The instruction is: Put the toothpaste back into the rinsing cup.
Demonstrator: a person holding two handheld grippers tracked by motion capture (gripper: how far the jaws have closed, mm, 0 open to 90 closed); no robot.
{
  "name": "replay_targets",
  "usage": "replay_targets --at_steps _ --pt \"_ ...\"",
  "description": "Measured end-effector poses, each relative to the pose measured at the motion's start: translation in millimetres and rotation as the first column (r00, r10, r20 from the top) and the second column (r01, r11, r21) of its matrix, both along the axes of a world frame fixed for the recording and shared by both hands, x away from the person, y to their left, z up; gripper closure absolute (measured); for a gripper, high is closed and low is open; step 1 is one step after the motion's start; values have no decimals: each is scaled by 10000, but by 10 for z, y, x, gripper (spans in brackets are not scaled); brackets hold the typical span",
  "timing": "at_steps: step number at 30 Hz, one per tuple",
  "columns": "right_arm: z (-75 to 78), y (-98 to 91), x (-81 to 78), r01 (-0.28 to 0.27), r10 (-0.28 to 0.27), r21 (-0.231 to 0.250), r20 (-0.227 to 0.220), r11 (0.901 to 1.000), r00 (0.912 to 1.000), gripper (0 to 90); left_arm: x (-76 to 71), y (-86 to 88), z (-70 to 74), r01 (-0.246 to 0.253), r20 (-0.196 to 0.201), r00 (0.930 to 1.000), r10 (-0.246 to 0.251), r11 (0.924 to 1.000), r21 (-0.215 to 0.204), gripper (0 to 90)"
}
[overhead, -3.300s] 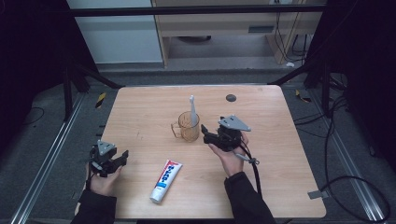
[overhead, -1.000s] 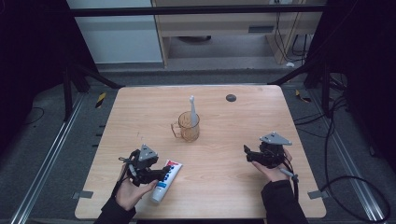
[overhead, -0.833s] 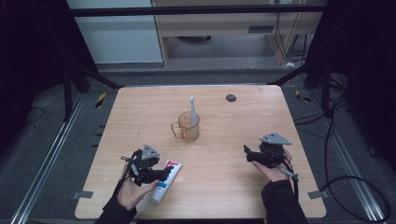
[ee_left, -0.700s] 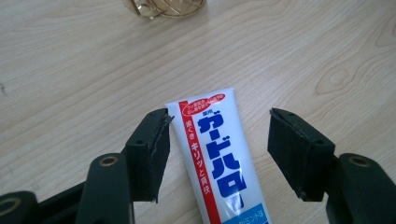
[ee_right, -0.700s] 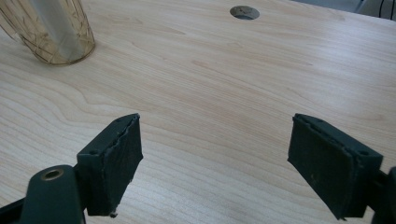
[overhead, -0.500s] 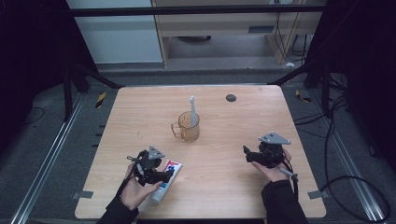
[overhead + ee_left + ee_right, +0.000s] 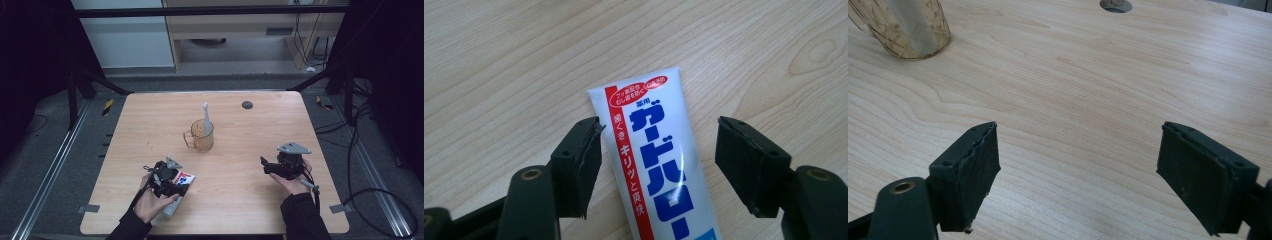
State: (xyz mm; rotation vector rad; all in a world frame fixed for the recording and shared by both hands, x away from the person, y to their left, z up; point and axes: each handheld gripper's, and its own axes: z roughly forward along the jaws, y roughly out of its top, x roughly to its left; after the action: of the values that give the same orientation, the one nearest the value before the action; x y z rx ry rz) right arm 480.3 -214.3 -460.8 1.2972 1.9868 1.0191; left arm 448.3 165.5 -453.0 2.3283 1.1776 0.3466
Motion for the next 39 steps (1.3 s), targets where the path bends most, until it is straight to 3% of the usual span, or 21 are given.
replay_targets --at_steps 18,23,33,39 --pt "-3 41 10 -86 85 -64 -170 9999 9998 167 105 -8 -171 0 -1001 9950 43 9991 429 343" --pt "-10 41 16 -68 66 -101 -206 9999 9998 167 147 0 -210 -132 -1422 9897 170 9995 279 336" --pt "-18 44 18 -75 73 -111 -243 9999 9997 167 130 -34 -197 -557 -1388 9884 620 9972 489 407" --pt "-24 43 21 -51 46 -160 -268 9999 9996 167 124 -18 -182 -699 -1521 9856 735 9971 291 492"
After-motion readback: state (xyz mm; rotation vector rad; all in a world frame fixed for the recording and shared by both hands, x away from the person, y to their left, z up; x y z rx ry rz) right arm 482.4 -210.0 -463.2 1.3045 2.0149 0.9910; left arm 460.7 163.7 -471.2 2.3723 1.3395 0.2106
